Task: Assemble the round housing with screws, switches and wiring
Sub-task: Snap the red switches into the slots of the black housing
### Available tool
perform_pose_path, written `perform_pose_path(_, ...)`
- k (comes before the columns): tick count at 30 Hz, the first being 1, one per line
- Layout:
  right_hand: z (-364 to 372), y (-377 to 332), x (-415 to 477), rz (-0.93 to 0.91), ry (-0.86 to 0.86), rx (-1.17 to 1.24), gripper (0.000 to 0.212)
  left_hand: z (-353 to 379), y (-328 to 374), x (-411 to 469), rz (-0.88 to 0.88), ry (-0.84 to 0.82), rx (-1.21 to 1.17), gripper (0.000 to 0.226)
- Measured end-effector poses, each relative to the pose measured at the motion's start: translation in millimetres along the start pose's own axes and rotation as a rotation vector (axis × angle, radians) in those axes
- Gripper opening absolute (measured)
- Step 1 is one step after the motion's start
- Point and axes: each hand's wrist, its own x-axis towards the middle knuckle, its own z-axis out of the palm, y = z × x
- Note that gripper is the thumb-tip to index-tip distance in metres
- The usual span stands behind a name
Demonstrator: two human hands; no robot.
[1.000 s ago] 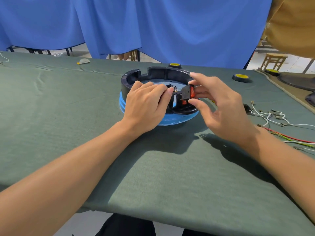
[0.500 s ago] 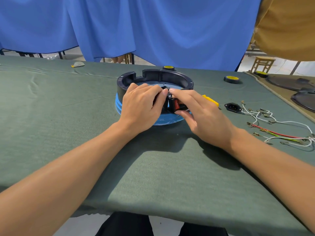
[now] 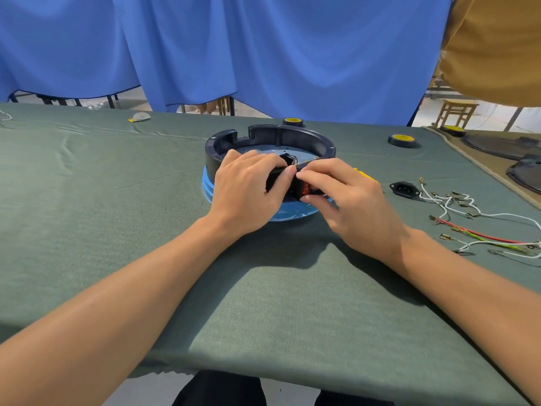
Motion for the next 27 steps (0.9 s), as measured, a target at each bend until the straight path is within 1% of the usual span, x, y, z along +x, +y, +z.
perform_pose_path(7,-1,-5,3,0.187,0.030,0.241,0.032,-1,-2,1,-0.030,-0.017,-0.057,0.040)
perform_pose_path(15,0,-6,6,0.341,0.015,0.352,0.032,0,-2,-1,-0.007,-0.002,-0.072,0.029)
perform_pose_path(19,2,-10,8,0.500,0.037,0.488,0.038,-2,-1,-1,0.019,0.006,-0.053,0.026)
perform_pose_path(21,2,-12,10,0.548,0.062,0.504,0.042,-2,0,-1,0.038,-0.006,-0.036,0.028)
perform_pose_path(25,1,-13,11,0.598,0.064,0.514,0.035,-3,0,-2,0.064,-0.022,-0.016,0.044)
perform_pose_path(27,1,-15,12,0.619,0.040,0.536,0.033,-3,1,-2,0.064,-0.006,0.004,0.043)
